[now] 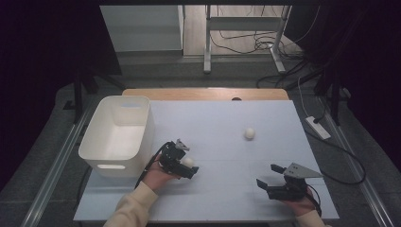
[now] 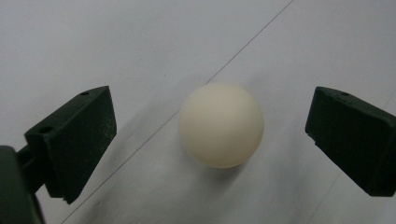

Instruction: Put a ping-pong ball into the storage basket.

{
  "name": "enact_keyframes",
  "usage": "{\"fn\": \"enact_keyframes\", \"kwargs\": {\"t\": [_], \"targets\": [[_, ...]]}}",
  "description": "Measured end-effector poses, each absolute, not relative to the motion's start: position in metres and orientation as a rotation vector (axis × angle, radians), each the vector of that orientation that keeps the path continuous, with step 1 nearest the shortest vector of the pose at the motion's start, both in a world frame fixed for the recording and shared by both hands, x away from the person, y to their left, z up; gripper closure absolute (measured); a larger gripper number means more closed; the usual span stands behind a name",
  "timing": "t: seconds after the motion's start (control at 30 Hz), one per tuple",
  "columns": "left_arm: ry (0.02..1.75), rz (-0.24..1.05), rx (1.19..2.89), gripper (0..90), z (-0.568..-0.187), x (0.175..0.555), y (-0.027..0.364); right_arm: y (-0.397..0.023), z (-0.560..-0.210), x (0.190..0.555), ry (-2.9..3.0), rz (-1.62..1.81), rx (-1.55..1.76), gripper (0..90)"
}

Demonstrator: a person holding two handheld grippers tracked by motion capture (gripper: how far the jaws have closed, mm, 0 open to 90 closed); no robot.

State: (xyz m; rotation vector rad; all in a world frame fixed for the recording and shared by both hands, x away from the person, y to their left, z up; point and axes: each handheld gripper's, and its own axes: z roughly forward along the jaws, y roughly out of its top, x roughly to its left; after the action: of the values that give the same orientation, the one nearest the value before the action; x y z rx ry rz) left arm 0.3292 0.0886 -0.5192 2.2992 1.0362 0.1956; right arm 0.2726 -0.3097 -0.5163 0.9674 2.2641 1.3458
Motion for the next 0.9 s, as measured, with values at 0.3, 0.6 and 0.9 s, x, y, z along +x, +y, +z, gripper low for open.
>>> {"fn": "enact_keyframes", "kwargs": {"t": [0.3,0.6,0.9], "targets": [[1.059,0.182,2.308,12.3,-0.5243,0.333,0.0896,-0.31,-0.5162,0.2725,2.266,1.341,0.966,14.6],[1.051,0.179,2.322,25.0,-0.5261,0.333,0.0893,-0.31,-0.5161,0.2724,2.264,1.342,0.968,14.6],[1.03,0.184,2.318,40.4,-0.5249,0.3312,0.0896,-0.3101,-0.5161,0.2724,2.263,1.342,0.968,14.6]]}}
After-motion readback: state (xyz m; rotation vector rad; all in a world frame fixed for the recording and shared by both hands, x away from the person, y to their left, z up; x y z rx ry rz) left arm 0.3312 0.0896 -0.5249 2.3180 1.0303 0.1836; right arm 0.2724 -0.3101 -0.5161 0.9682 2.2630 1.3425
